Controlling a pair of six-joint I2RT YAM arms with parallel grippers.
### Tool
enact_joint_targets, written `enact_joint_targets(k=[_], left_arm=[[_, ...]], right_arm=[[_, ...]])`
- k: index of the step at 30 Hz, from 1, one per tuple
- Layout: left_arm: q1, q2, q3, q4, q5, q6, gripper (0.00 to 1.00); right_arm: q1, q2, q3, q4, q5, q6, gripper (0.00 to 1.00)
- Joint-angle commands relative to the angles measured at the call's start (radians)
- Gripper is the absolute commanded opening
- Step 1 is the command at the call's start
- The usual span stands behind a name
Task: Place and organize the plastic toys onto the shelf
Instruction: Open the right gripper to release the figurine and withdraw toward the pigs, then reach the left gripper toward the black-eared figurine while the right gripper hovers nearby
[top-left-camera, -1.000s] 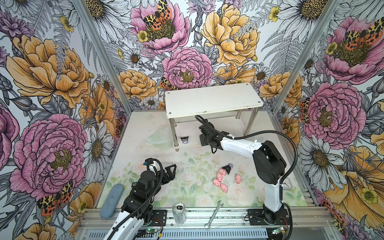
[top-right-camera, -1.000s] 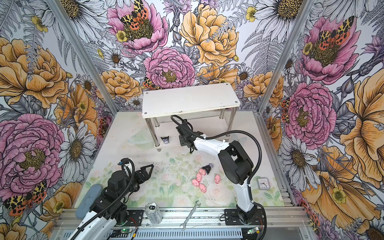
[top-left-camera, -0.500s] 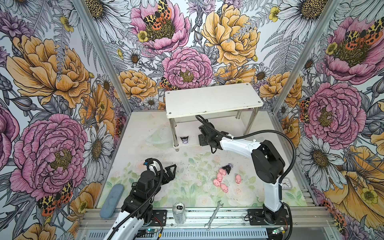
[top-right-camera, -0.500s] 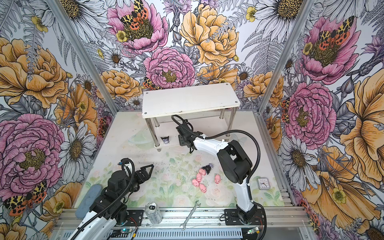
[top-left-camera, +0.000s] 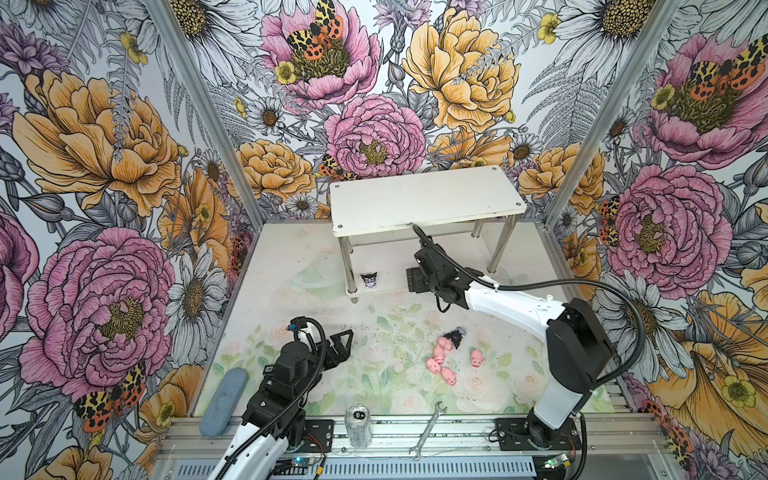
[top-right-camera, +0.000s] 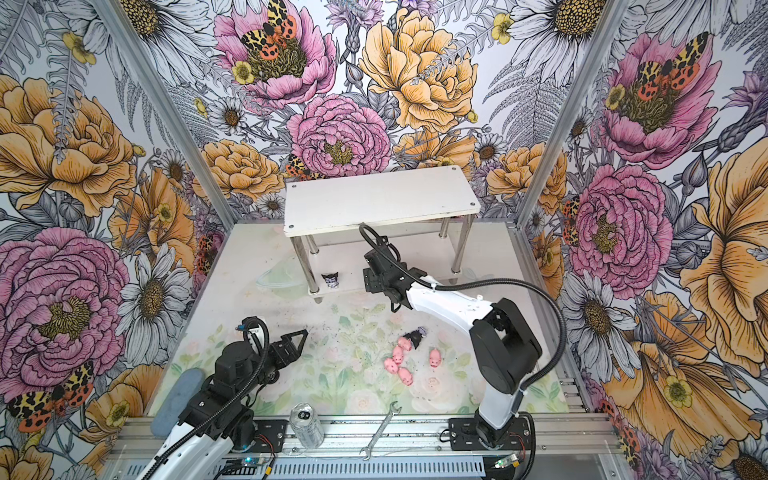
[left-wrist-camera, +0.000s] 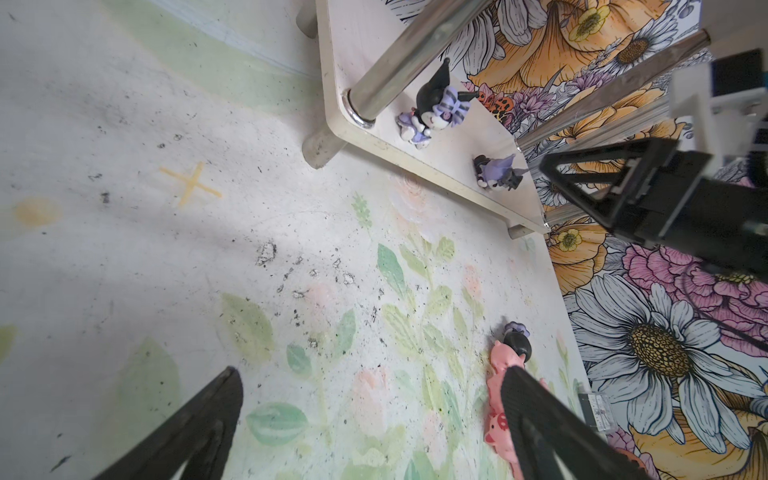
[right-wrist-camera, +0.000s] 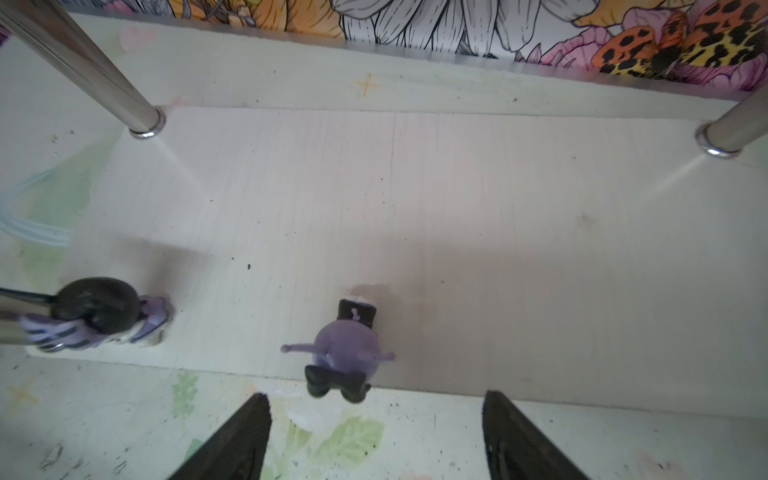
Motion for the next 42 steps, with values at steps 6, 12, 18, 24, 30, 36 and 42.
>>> enact_joint_targets(k=[6, 12, 18, 24, 30, 36, 42], left_arm=[[-0.005, -0.002, -0.016, 0.028, 0.05, 0.014, 0.99], [-0.132, 0.046, 0.004, 0.057, -0.042, 0.037, 0.98], [-0.302, 0.325, 0.026, 0.293, -0.141, 0.037, 0.98], [-0.4, 0.572, 0.119, 0.415, -0.177, 0.078, 0.97], [-0.42, 0.699, 0.147, 0.494, -0.164, 0.081, 0.97], [-0.425, 0.756, 0.163, 0.521, -0.163, 0.08, 0.97], [-0.426, 0.801, 0.183, 0.532, -0.151, 0.087, 0.97]], right_arm=[[0.082, -0.43, -0.37, 0.01, 0.027, 0.141, 1.0], [0.103, -0.692, -0.65, -0.12, 0.028, 0.291, 1.0], [0.095, -0.644, -0.7, -0.132, -0.029, 0.281, 0.52], [-0.01, -0.578, -0.681, -0.075, -0.061, 0.241, 0.0], [-0.102, -0.473, -0.641, -0.036, -0.146, 0.183, 0.0], [-0.114, -0.377, -0.618, 0.033, -0.181, 0.169, 0.0], [-0.129, -0.319, -0.61, 0.067, -0.192, 0.163, 0.0]])
